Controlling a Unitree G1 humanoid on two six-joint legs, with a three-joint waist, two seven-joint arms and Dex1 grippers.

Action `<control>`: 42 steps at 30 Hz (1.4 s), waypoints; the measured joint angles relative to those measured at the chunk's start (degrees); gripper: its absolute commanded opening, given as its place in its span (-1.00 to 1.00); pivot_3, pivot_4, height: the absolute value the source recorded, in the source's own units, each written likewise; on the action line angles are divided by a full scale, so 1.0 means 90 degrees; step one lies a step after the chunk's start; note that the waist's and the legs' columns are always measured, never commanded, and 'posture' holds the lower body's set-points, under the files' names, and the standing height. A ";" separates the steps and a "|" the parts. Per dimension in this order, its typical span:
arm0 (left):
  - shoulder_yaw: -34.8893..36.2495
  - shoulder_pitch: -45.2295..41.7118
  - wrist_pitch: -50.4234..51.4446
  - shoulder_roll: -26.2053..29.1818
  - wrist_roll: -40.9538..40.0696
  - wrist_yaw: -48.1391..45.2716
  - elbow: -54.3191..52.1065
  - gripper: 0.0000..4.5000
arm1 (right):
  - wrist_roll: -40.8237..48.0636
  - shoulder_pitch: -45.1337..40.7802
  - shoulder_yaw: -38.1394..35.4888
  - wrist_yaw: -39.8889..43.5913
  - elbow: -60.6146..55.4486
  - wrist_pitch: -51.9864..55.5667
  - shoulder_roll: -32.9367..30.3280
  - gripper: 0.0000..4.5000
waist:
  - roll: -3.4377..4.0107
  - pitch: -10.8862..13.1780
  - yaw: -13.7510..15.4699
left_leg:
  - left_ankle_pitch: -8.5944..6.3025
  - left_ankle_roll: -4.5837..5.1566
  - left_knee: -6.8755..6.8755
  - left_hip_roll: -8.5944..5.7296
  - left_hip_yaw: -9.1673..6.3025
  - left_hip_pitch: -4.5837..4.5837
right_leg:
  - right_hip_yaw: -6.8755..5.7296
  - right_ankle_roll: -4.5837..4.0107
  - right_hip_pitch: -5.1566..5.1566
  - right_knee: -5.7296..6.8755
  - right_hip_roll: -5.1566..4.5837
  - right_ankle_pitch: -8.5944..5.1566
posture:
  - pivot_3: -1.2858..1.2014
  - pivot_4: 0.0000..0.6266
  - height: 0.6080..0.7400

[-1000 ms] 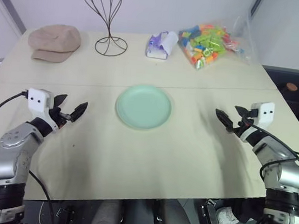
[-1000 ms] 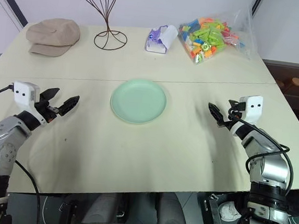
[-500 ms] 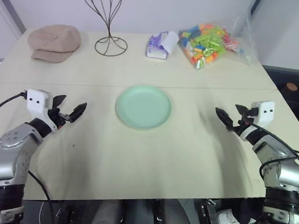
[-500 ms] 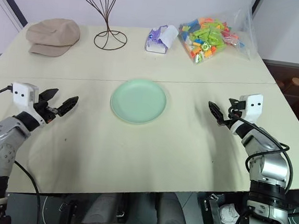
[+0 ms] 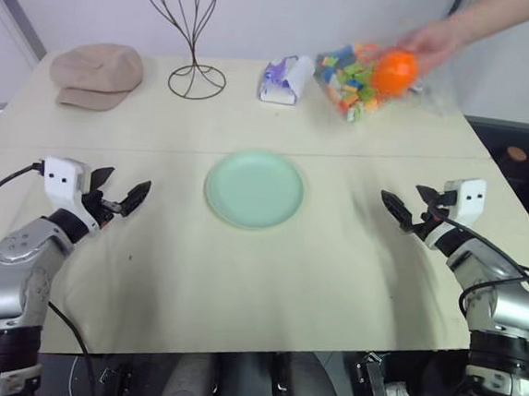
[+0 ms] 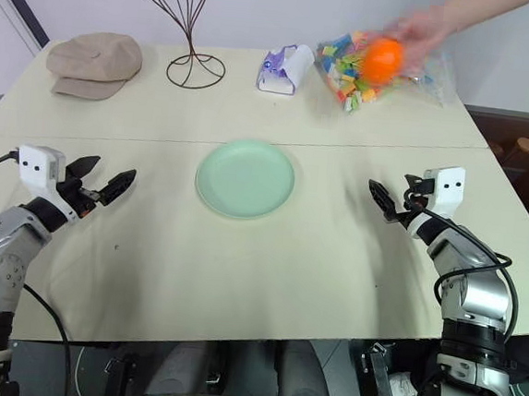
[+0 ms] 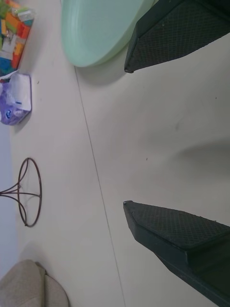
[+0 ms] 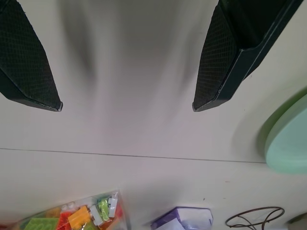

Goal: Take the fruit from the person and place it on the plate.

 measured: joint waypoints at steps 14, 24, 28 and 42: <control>0.0000 -0.0039 -0.0013 0.0000 0.0073 -0.0070 0.0004 1.00 | 0.0017 0.0000 0.0003 0.0091 -0.0007 0.0034 -0.0029 0.97 | 0.0000 0.0000 0.0000 | 0.0000 0.0000 0.0000 0.0000 0.0000 0.0000 | 0.0000 0.0000 0.0000 0.0000 0.0000 0.0000 | 0.03 -0.52 1.00; -0.0018 -0.0134 -0.0014 0.0017 0.0084 -0.0209 0.0093 1.00 | 0.4088 0.0345 -0.0739 0.1303 -0.2690 0.3911 -0.1760 0.97 | -0.0001 -0.0001 0.0014 | -0.0001 0.0001 0.0000 0.0005 -0.0018 0.0000 | -0.0006 -0.0002 0.0008 -0.0004 -0.0003 -0.0001 | 0.03 -0.52 1.00; -0.0114 -0.0234 0.0050 0.0079 0.0038 -0.0451 0.0116 1.00 | 0.5048 0.0306 -0.0872 0.1099 -0.3346 0.4548 -0.2094 0.97 | -0.0010 -0.0005 0.0012 | -0.0001 0.0001 0.0010 0.0005 -0.0013 0.0001 | -0.0006 -0.0024 0.0015 -0.0015 -0.0004 -0.0013 | 0.03 -0.52 1.00; -0.0190 -0.2743 0.1469 0.0928 -0.1732 -0.1865 0.0188 1.00 | 0.4600 -0.0160 -0.0552 0.0495 -0.3107 0.4169 -0.2023 0.97 | -0.0025 0.0004 0.0016 | -0.0001 0.0002 0.0011 0.0000 -0.0001 -0.0004 | -0.0010 0.0002 0.0015 -0.0025 0.0011 0.0000 | 0.03 -0.52 1.00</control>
